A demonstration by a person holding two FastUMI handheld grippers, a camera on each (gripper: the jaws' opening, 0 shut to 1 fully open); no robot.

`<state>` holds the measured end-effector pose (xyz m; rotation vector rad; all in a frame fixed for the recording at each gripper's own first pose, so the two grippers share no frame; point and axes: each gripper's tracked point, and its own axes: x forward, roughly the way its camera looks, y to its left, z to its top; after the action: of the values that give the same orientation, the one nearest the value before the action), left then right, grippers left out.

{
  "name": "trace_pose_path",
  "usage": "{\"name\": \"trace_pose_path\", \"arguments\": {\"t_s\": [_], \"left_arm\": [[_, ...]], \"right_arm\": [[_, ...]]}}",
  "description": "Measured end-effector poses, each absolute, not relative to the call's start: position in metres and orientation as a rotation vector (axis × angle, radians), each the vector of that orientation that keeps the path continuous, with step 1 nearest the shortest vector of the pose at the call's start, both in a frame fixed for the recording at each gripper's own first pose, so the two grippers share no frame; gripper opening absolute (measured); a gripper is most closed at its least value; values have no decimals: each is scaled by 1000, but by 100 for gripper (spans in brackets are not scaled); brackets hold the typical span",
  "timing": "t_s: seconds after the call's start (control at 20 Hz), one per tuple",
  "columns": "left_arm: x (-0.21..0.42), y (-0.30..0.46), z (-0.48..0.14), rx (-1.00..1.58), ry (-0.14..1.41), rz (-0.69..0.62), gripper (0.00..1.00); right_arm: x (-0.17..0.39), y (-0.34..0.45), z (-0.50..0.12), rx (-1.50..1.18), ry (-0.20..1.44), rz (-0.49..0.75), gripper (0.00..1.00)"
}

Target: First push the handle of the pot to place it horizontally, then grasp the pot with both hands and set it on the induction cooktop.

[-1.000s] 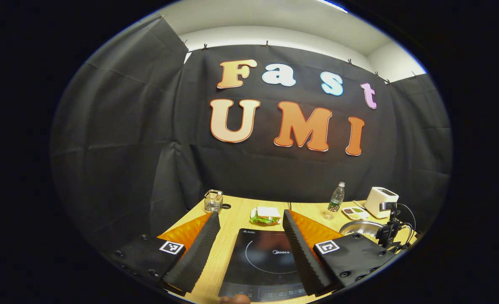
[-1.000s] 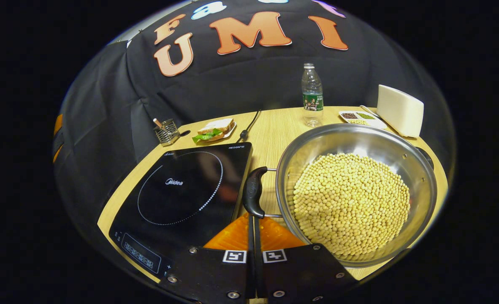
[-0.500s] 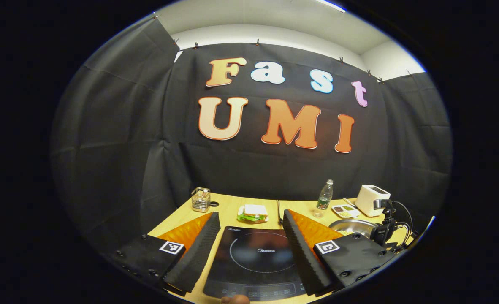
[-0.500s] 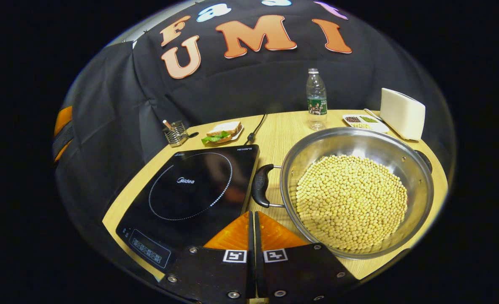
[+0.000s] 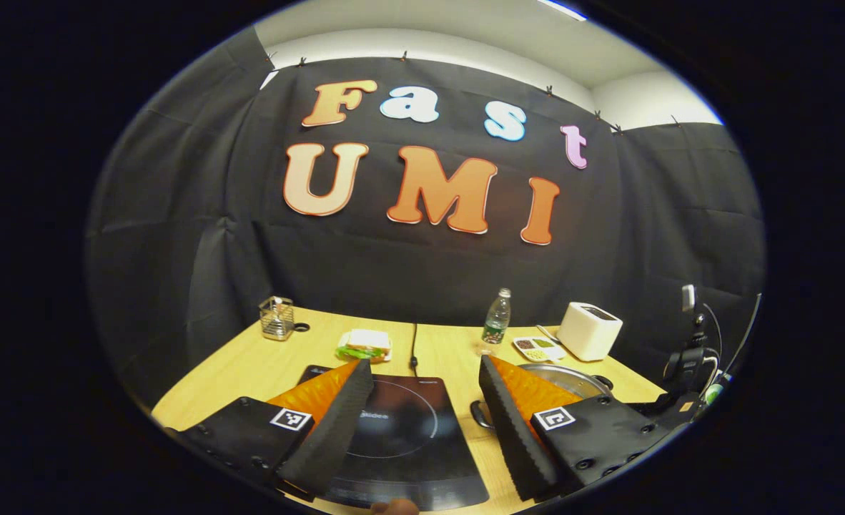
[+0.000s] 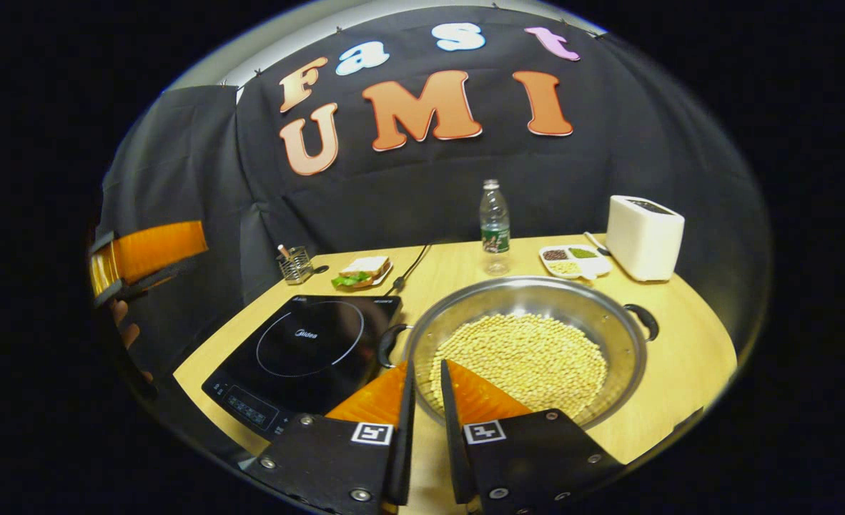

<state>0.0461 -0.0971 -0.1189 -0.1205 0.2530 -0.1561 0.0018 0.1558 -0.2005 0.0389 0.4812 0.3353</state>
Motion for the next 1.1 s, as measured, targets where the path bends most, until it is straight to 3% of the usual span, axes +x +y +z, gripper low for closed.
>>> {"name": "trace_pose_path", "arguments": {"t_s": [0.05, 0.1, 0.2, 0.5, 0.6, 1.1], "left_arm": [[48, -111, -126, -133, 271, -176, 98], [50, -125, -133, -140, 287, -198, 98], [54, -146, -147, -135, 312, -225, 98], [73, -199, -191, -106, 396, -283, 98], [80, -208, -205, -89, 423, -285, 98], [117, -220, -275, -73, 595, -261, 98]], "right_arm": [[5, 143, -197, 45, 468, 316, 22], [8, 131, -194, 51, 459, 294, 39], [13, 103, -191, 65, 447, 249, 55], [36, 32, -185, 56, 407, 125, 89], [45, 14, -189, 49, 408, 96, 94], [94, -33, -239, 7, 510, 13, 94]]}}
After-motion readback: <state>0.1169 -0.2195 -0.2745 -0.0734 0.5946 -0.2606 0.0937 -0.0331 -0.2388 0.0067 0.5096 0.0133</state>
